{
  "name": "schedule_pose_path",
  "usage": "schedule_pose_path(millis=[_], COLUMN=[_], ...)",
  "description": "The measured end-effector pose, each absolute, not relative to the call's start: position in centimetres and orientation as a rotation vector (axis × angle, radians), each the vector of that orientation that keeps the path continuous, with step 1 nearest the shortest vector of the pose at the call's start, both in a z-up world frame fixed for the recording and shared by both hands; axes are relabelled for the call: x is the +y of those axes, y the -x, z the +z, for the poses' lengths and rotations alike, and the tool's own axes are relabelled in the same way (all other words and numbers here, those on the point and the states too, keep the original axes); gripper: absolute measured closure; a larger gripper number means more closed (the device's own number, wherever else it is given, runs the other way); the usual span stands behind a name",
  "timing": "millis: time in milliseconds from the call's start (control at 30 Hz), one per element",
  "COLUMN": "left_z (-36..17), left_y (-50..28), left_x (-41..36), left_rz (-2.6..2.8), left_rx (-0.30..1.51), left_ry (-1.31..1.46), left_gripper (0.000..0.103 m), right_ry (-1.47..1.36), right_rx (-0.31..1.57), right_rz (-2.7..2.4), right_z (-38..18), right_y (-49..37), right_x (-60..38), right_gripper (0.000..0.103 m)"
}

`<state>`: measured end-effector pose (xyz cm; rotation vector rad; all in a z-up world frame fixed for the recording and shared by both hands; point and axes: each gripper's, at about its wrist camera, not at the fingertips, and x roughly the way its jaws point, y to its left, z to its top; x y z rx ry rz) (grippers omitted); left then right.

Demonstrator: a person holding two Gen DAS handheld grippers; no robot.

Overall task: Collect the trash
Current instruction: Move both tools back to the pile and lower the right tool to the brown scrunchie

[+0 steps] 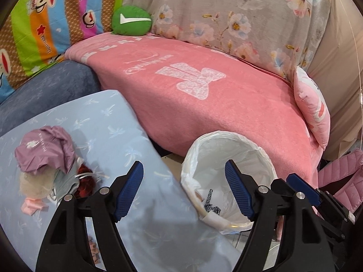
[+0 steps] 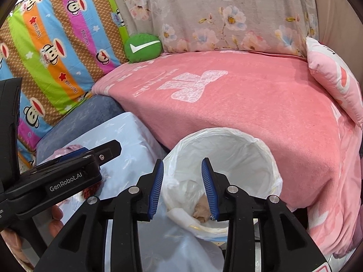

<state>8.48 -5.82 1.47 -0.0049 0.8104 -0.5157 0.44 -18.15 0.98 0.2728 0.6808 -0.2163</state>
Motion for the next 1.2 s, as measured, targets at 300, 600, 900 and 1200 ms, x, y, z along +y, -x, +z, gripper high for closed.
schedule_pose_path(millis=[300,600,900,1200], left_z=[0.2,-1.4,-3.9,-6.4], left_y=[-8.1,-8.1,-8.4,-9.0], left_x=[-0.8,5.4,12.8,17.8], left_rz=[-0.425,-0.303,-0.147,-0.053], left_rx=[0.828,0.844,0.889,0.932], left_ry=[0.040,0.060,0.115,0.136], left_gripper=[0.028,0.027,0.023,0.020], right_ry=[-0.237,-0.179,-0.121,-0.088], right_rx=[0.715,0.778,0.868,0.975], right_rz=[-0.145,-0.052,0.052,0.139], right_z=[0.5,-1.3,-5.0,-9.5], right_y=[-0.4,-1.1,-2.1,-3.6], right_x=[-13.8,-8.4,-2.0,2.8], right_gripper=[0.064,0.063,0.061,0.061])
